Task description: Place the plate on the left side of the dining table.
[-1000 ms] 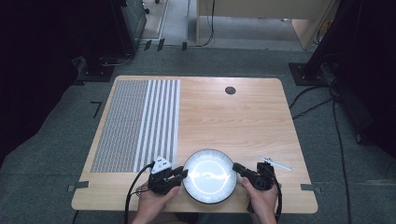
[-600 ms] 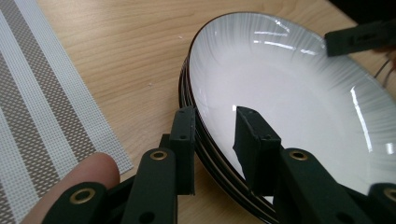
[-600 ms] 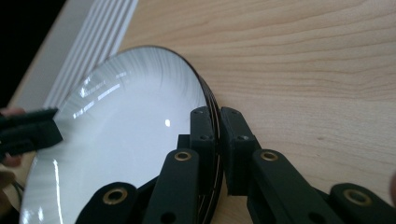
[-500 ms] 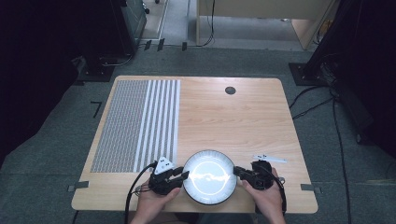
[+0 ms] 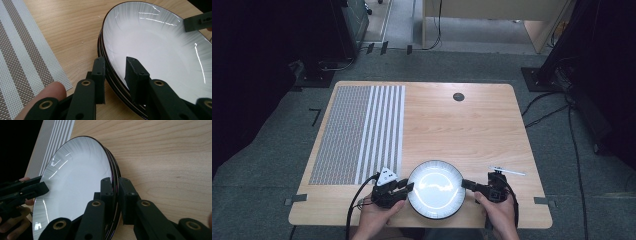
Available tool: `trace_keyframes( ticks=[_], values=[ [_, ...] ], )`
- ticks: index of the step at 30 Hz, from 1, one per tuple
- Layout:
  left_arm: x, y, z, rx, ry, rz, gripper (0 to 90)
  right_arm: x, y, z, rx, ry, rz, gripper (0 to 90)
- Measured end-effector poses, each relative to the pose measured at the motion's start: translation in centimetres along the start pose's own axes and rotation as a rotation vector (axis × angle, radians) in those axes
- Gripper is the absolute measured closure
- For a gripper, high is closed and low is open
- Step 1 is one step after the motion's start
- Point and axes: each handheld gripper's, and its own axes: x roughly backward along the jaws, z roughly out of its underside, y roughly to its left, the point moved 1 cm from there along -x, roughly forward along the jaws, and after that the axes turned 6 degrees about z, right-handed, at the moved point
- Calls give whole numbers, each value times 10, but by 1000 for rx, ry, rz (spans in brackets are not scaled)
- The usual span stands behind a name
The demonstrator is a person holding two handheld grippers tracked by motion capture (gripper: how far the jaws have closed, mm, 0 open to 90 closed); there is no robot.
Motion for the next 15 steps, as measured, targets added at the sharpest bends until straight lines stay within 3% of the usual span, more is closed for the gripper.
trace_keyframes(
  ticks=[2, 3, 4, 9, 10, 13, 14, 15],
  values=[
    [0, 0, 0, -2, 0, -1, 699, -1, -7, 0, -56, 0, -50, 822],
    [0, 0, 0, -2, 0, -1, 698, -1, -7, 0, -56, 0, -50, 822],
    [0, 1, 0, 6, 0, 7, 695, -2, -10, -1, -82, 1, -79, 820],
    [0, 2, 0, 15, -1, 17, 689, -3, -13, -2, -74, -5, -96, 821],
    [0, 2, 0, 10, 1, 18, 686, -3, -10, -1, -57, -4, -81, 825],
    [0, 0, -1, -6, 12, 10, 675, 0, 13, 0, 158, 4, 97, 828],
    [-1, -1, 0, -11, 12, 2, 677, 1, 19, 1, 197, 15, 136, 827],
    [-1, -2, 0, -18, 16, -8, 687, 2, 29, 3, 256, 28, 207, 820]
  ],
)
